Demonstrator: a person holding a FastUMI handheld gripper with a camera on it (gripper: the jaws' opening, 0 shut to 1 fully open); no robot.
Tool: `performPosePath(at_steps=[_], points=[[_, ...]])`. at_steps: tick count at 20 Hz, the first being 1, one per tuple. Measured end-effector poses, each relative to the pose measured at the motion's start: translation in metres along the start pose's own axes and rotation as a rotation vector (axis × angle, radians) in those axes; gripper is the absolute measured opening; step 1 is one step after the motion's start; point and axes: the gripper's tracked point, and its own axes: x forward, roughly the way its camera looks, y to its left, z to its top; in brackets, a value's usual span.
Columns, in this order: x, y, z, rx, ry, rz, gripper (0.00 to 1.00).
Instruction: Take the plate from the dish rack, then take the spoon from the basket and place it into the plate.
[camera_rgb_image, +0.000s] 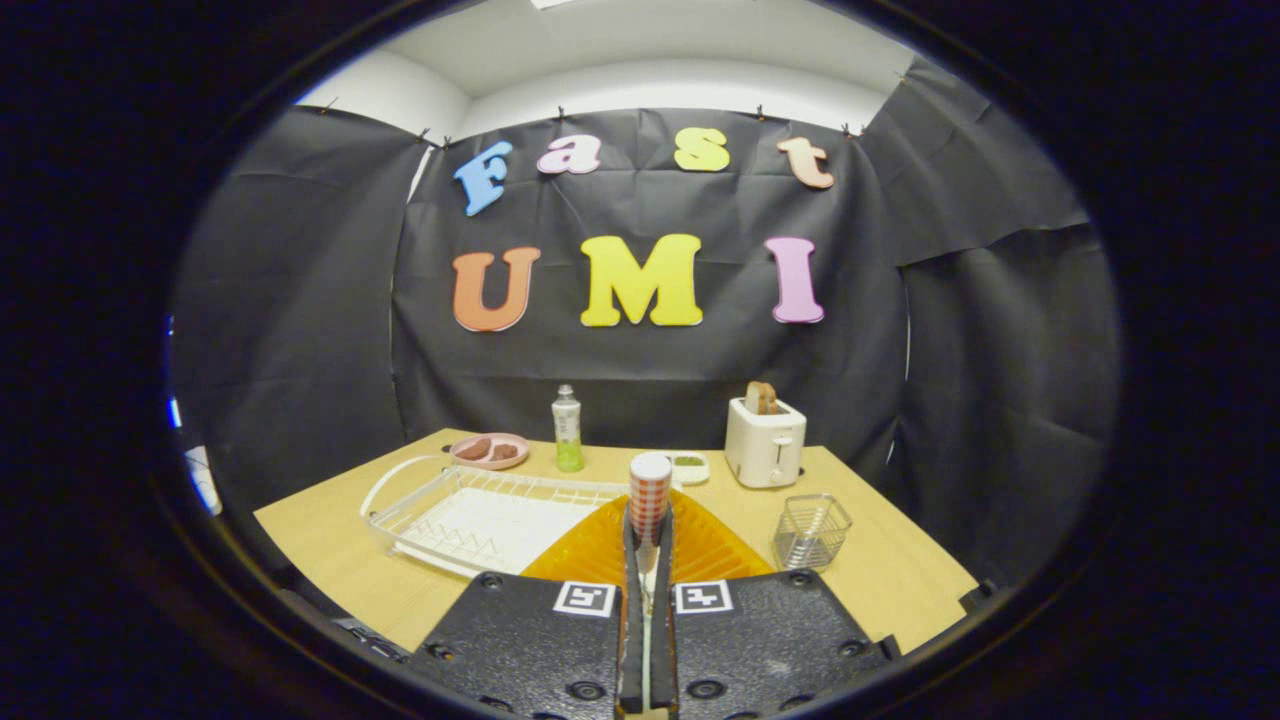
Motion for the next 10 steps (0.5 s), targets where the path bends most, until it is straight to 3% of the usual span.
performPosePath(at_steps=[10], points=[[0.015, 0.044, -0.076, 0.014, 0.142, 0.025, 0.08]])
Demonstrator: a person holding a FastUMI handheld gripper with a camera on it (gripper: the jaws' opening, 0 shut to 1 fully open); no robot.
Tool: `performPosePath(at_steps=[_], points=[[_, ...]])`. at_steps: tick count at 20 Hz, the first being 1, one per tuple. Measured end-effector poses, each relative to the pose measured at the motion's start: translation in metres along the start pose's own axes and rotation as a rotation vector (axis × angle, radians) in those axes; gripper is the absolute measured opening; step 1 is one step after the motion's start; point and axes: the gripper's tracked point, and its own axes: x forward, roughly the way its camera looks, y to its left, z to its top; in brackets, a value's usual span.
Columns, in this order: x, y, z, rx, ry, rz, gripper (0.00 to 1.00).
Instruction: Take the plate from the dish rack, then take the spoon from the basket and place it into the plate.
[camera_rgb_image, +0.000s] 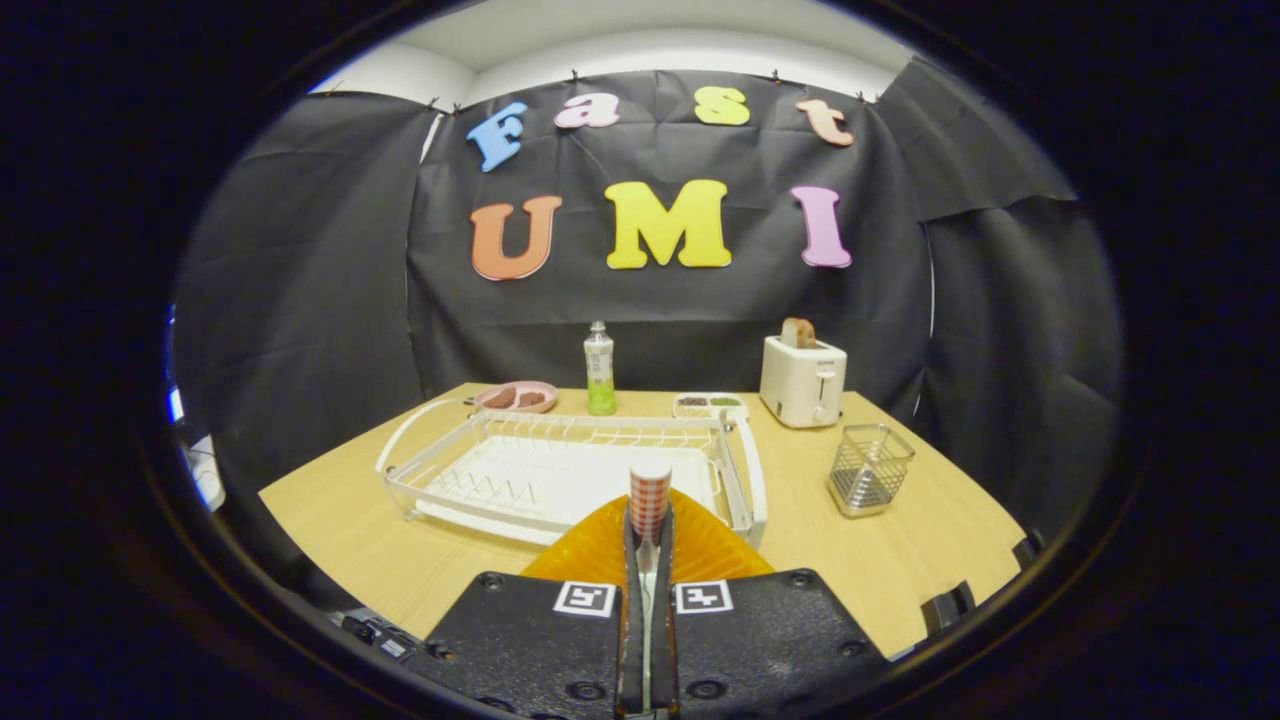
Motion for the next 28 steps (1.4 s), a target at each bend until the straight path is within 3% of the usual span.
performPosePath(at_steps=[7, 12, 15, 16, 20, 28], points=[[0.010, 0.001, -0.011, 0.027, 0.026, -0.008, 0.12], [0.009, -0.003, -0.010, 0.047, 0.032, -0.007, 0.20], [0.007, -0.010, -0.001, 0.030, 0.011, -0.035, 0.40], [0.007, -0.012, 0.003, 0.026, 0.000, -0.039, 0.54], [0.003, -0.022, 0.017, 0.013, -0.039, -0.058, 0.78], [-0.014, -0.039, 0.046, 0.015, -0.125, -0.079, 0.94]])
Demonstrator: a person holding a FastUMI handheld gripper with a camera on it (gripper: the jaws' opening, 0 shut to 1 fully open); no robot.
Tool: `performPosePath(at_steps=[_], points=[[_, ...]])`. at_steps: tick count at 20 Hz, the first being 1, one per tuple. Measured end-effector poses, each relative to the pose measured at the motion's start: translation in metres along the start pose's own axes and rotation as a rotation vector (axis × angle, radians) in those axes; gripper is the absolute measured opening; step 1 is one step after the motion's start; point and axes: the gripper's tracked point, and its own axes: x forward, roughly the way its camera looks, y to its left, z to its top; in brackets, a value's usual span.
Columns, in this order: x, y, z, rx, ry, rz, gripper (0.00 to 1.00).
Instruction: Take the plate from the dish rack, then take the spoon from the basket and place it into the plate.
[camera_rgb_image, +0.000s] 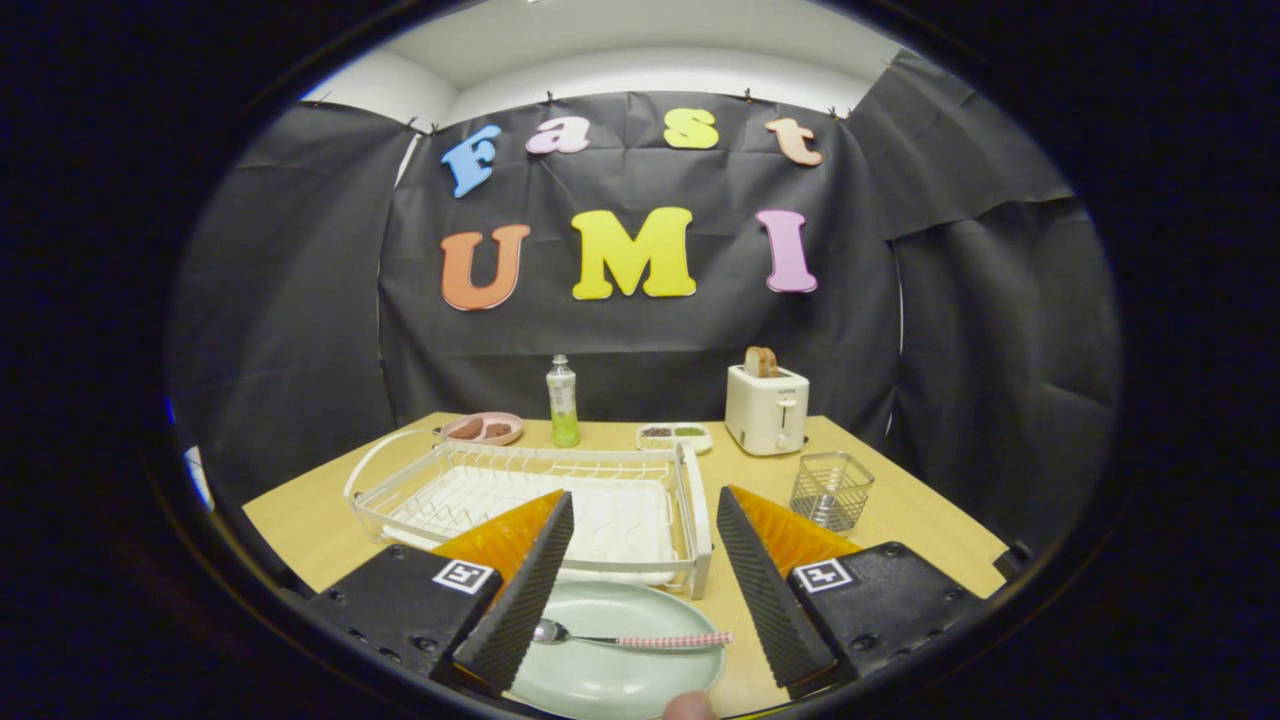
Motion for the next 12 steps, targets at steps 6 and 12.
performPosePath(at_steps=[6, 12], points=[[-0.016, -0.002, 0.027, -0.027, -0.098, -0.013, 0.99], [-0.019, 0.003, 0.053, -0.023, -0.177, -0.013, 1.00]])
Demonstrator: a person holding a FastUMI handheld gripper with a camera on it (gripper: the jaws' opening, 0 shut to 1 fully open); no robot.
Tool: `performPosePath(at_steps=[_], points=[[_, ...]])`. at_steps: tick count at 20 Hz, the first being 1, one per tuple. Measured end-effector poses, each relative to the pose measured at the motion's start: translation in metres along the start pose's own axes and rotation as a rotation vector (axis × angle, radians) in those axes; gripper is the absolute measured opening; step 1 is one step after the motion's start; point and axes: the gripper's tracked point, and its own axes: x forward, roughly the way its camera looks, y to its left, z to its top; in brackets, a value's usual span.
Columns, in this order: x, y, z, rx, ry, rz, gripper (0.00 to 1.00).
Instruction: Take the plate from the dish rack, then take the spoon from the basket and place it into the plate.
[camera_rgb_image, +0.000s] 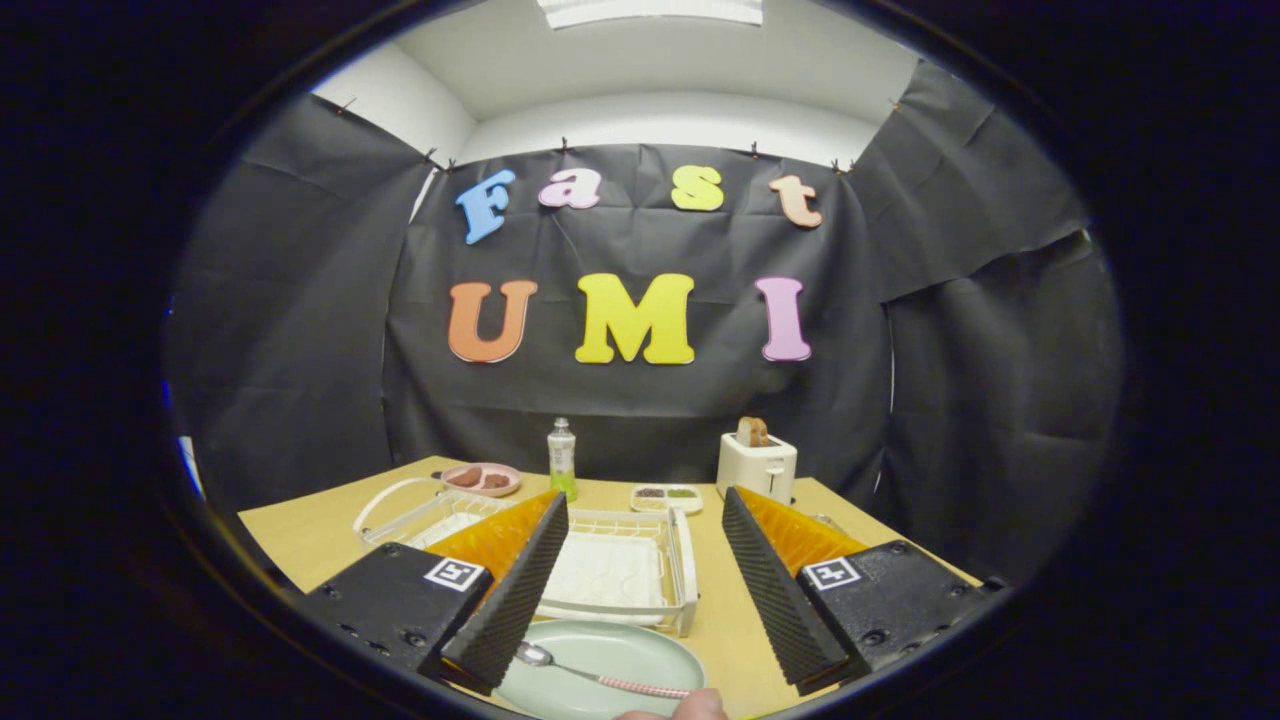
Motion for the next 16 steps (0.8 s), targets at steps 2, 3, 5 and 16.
performPosePath(at_steps=[2, 3, 5, 16], points=[[0.000, -0.001, 0.002, 0.007, -0.006, -0.008, 1.00], [-0.001, -0.002, 0.004, 0.006, -0.011, -0.015, 1.00], [0.000, -0.003, 0.005, 0.004, -0.015, -0.028, 1.00], [0.000, 0.025, 0.001, -0.019, -0.034, -0.034, 1.00]])
